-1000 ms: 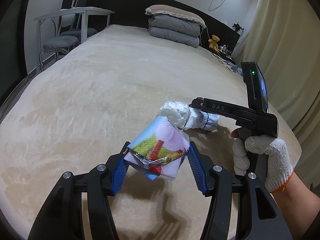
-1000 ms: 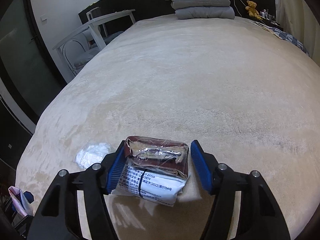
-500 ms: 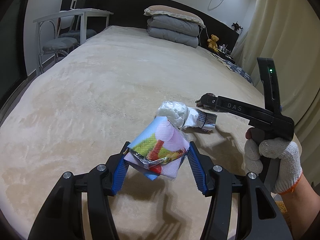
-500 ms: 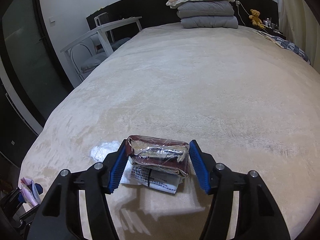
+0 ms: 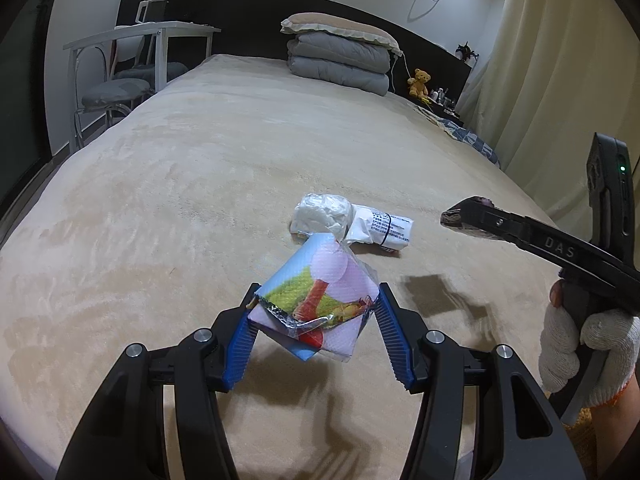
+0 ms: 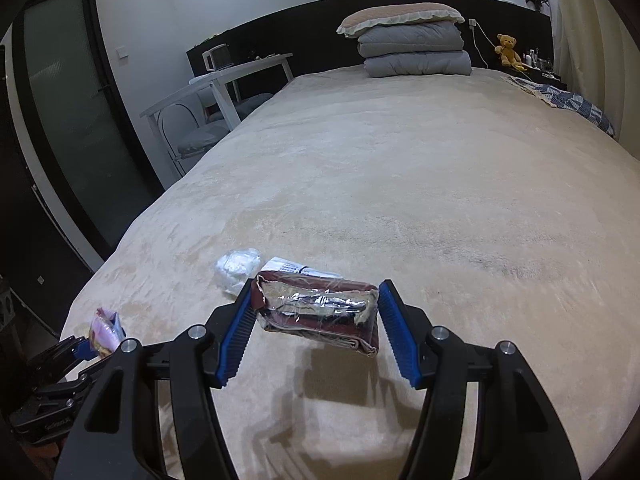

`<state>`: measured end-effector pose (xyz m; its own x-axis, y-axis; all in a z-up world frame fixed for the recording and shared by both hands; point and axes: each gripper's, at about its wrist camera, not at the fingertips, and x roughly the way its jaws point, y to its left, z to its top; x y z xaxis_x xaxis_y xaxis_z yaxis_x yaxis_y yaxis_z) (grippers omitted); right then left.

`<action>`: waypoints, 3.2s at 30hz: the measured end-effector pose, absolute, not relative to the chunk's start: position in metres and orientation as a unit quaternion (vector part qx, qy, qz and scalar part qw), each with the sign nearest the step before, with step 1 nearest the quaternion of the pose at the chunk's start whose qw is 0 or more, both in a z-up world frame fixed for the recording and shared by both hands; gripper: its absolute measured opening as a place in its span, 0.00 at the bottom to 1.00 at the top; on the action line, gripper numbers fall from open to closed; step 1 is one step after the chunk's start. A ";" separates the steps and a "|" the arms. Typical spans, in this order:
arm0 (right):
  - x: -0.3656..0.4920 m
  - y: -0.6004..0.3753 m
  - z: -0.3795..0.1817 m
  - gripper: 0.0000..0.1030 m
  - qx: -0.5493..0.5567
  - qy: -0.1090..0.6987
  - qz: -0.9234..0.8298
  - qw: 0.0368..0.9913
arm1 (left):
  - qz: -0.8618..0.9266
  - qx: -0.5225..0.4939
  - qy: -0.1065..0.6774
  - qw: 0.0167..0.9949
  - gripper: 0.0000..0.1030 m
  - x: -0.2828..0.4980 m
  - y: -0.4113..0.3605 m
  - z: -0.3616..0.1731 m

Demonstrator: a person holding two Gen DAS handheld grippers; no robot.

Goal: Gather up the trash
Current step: 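Carry the wrapper and brown packet with both tools down over the bin, then open both tools to drop the wrapper and brown packet into the bin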

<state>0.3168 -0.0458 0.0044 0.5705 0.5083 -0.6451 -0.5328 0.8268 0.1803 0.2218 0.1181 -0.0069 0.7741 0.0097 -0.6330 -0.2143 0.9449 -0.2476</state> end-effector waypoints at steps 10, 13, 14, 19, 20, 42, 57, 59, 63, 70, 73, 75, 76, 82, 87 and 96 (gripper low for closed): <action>0.250 -0.084 0.004 0.59 -0.033 0.352 0.324 0.878 | 0.049 -0.143 0.324 0.934 0.53 0.204 0.096 -0.007; 0.231 -0.096 -0.001 0.59 -0.033 0.353 0.327 0.876 | 0.041 -0.138 0.327 0.934 0.53 0.197 0.084 -0.011; 0.225 -0.099 -0.002 0.59 -0.033 0.355 0.329 0.875 | 0.038 -0.137 0.328 0.934 0.53 0.194 0.079 -0.013; 0.197 -0.109 -0.007 0.59 -0.035 0.355 0.337 0.871 | 0.020 -0.129 0.323 0.937 0.53 0.181 0.058 -0.015; 0.192 -0.111 -0.009 0.59 -0.034 0.357 0.338 0.870 | 0.017 -0.128 0.323 0.938 0.53 0.178 0.054 -0.016; 0.127 -0.138 -0.045 0.59 -0.020 0.401 0.338 0.851 | -0.016 -0.123 0.344 0.931 0.53 0.117 -0.007 -0.042; 0.117 -0.148 -0.081 0.59 0.004 0.477 0.341 0.810 | -0.024 -0.149 0.404 0.902 0.53 0.100 -0.014 -0.076; 0.118 -0.148 -0.089 0.59 0.013 0.496 0.340 0.799 | -0.026 -0.149 0.419 0.895 0.53 0.099 -0.015 -0.084; 0.123 -0.148 -0.107 0.59 0.026 0.537 0.333 0.774 | -0.026 -0.154 0.446 0.881 0.53 0.098 -0.013 -0.099; 0.133 -0.145 -0.142 0.59 0.046 0.604 0.308 0.734 | -0.026 -0.182 0.502 0.845 0.53 0.102 -0.013 -0.128; 0.135 -0.143 -0.154 0.59 0.048 0.623 0.297 0.722 | -0.023 -0.191 0.524 0.830 0.53 0.104 -0.012 -0.141; 0.137 -0.142 -0.161 0.59 0.043 0.631 0.287 0.720 | -0.019 -0.191 0.537 0.822 0.53 0.106 -0.012 -0.148; 0.138 -0.142 -0.164 0.59 0.045 0.637 0.282 0.716 | -0.017 -0.192 0.543 0.818 0.53 0.107 -0.012 -0.151; 0.141 -0.144 -0.176 0.60 0.049 0.661 0.265 0.700 | -0.019 -0.200 0.581 0.789 0.53 0.111 -0.013 -0.171; 0.142 -0.142 -0.179 0.60 0.045 0.663 0.260 0.701 | -0.020 -0.200 0.592 0.781 0.54 0.113 -0.011 -0.175; 0.147 -0.146 -0.177 0.67 0.066 0.661 0.255 0.703 | -0.021 -0.209 0.589 0.781 0.75 0.111 -0.009 -0.172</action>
<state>0.1466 -0.1459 -0.1768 -0.0040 0.4455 -0.8953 -0.2711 0.8613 0.4298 0.1113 -0.0095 -0.1724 0.3059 -0.2795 -0.9101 -0.2129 0.9117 -0.3515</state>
